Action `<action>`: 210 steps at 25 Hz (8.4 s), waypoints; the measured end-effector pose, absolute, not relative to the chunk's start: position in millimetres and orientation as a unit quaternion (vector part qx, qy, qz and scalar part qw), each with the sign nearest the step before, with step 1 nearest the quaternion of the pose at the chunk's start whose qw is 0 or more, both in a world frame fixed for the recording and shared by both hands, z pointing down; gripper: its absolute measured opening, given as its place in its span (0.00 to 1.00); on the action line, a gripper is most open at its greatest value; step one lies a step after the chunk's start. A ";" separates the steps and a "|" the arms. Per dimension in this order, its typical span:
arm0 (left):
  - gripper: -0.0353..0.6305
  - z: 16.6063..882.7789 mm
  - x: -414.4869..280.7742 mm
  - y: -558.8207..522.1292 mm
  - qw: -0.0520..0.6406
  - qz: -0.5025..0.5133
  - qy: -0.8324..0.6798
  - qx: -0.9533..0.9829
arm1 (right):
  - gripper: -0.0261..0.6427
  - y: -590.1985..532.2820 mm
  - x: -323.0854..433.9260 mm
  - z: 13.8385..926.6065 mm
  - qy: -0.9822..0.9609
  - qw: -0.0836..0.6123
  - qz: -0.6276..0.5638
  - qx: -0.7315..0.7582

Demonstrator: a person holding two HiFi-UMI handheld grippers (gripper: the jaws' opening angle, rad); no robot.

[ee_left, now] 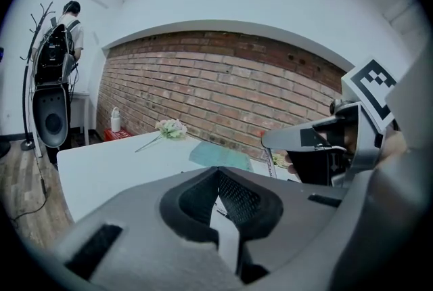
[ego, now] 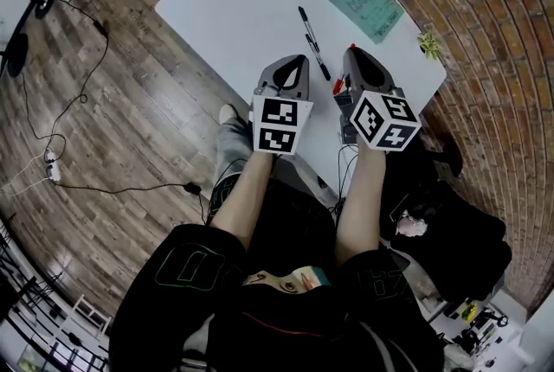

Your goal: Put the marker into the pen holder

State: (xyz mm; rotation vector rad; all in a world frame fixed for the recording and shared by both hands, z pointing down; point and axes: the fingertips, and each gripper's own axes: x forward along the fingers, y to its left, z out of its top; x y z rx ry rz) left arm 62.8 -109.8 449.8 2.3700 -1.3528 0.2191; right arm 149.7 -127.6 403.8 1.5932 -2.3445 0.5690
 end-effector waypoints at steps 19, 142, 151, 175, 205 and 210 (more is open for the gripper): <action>0.06 420.4 129.5 -93.6 0.154 0.089 -0.439 0.881 | 0.10 -90.2 233.5 356.0 -0.781 0.032 0.178 0.598; 0.07 547.7 -2.3 -170.5 0.305 0.157 -0.458 0.820 | 0.09 -173.7 94.6 554.7 -0.765 0.395 0.204 0.465; 0.07 559.4 5.6 -186.4 0.319 0.162 -0.425 0.831 | 0.10 -185.3 95.3 579.5 -0.745 0.446 0.209 0.451; 0.06 572.6 0.9 -206.6 0.338 0.165 -0.412 0.830 | 0.14 -196.3 99.2 603.6 -0.730 0.487 0.214 0.428; 0.06 521.5 19.8 -193.5 0.297 0.122 -0.455 0.831 | 0.10 -183.1 99.2 522.7 -0.760 0.316 0.236 0.517; 0.07 507.0 29.5 -186.5 0.284 0.115 -0.456 0.835 | 0.10 -176.1 106.7 499.8 -0.764 0.285 0.229 0.532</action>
